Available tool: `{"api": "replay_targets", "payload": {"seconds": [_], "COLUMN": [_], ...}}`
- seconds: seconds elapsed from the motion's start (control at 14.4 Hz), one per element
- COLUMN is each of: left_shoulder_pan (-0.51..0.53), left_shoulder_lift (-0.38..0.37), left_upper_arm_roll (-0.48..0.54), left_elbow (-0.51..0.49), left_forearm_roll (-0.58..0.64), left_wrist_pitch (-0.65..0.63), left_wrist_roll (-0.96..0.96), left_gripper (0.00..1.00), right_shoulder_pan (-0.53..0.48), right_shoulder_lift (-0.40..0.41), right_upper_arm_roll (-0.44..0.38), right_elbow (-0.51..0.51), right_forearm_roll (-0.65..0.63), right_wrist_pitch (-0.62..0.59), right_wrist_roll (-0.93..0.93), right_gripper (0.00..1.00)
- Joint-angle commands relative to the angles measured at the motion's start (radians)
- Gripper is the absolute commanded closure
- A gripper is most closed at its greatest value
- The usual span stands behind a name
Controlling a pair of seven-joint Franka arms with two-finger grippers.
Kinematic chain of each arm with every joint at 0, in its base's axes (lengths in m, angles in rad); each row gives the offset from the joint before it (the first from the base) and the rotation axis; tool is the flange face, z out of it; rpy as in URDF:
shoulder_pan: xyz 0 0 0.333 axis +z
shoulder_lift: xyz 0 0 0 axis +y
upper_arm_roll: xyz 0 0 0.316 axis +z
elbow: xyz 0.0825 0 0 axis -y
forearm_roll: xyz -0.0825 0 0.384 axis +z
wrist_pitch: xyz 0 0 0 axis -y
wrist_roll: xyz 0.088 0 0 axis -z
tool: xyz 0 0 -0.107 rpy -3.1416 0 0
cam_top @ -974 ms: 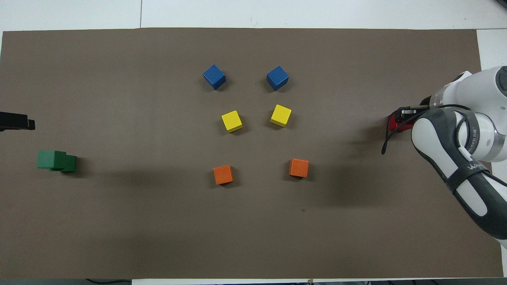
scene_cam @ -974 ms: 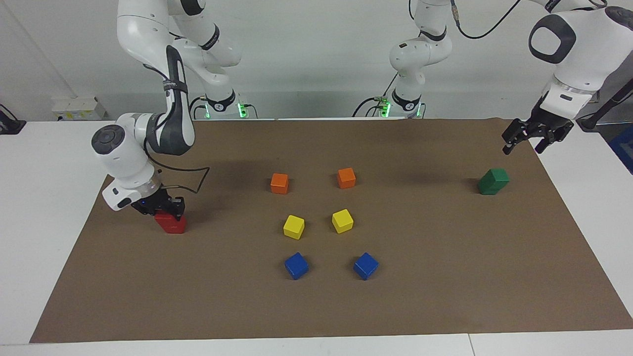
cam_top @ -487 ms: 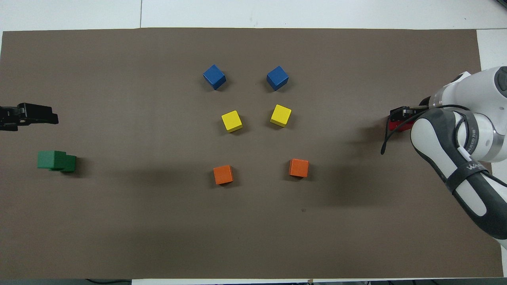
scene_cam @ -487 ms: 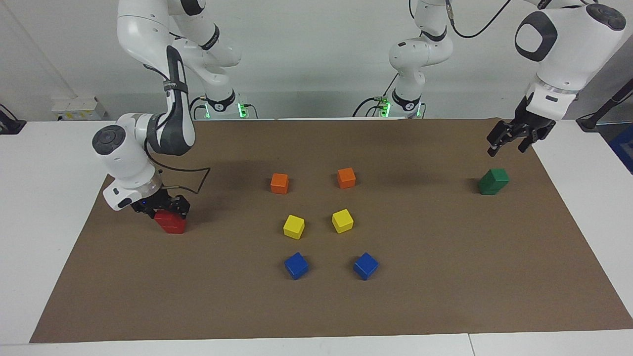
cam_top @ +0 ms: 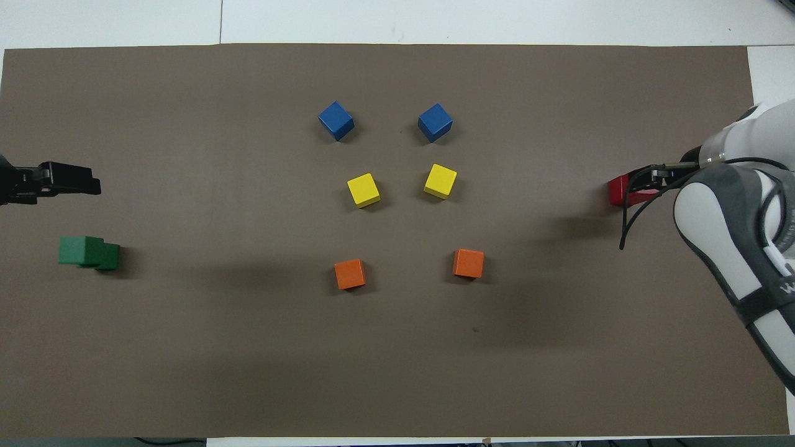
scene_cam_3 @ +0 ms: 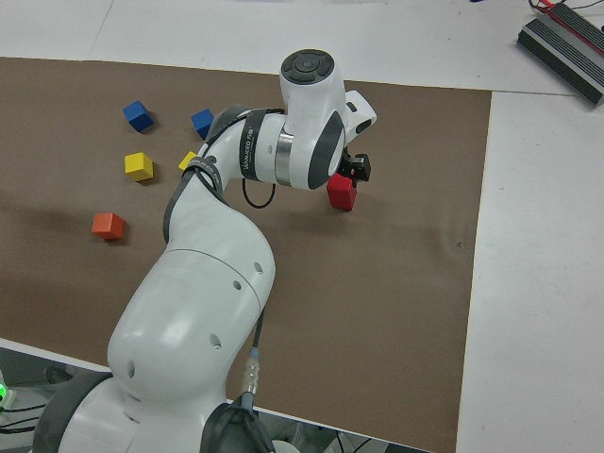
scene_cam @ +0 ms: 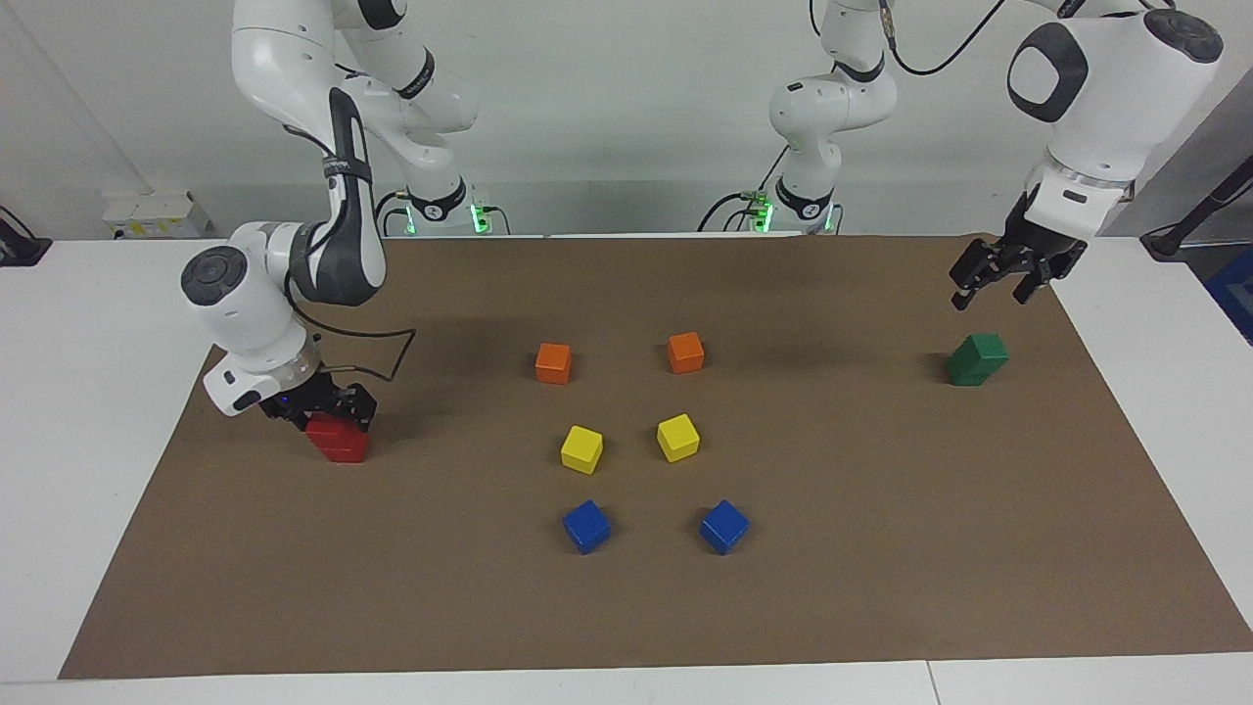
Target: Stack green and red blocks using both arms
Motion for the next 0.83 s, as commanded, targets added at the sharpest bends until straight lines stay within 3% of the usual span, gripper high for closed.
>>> {"api": "replay_targets", "payload": {"seconds": [0.0, 0.21, 0.35, 0.76], "left_shoulder_pan": [-0.055, -0.083, -0.097, -0.088], "left_shoulder_lift": [0.011, 0.042, 0.048, 0.037], "left_upper_arm_roll": [0.026, 0.040, 0.046, 0.044], "left_elbow": [0.049, 0.155, 0.183, 0.174], "left_forearm_roll": [0.020, 0.117, 0.122, 0.116], "left_wrist_pitch": [-0.030, -0.155, -0.227, -0.232], "left_wrist_roll": [-0.016, -0.007, -0.007, -0.007], "left_gripper": [0.00, 0.00, 0.00, 0.00], "right_shoulder_pan": [-0.001, -0.002, -0.002, -0.002], "right_shoulder_lift": [-0.119, -0.234, -0.262, -0.149], "right_upper_arm_roll": [0.023, 0.053, 0.056, 0.077], "right_elbow": [0.004, 0.008, 0.039, 0.232], "right_forearm_roll": [0.009, 0.009, 0.009, -0.007], "right_wrist_pitch": [-0.116, -0.278, -0.355, -0.458], "right_wrist_roll": [-0.007, -0.073, -0.076, -0.067], "right_gripper": [0.00, 0.00, 0.00, 0.00]}}
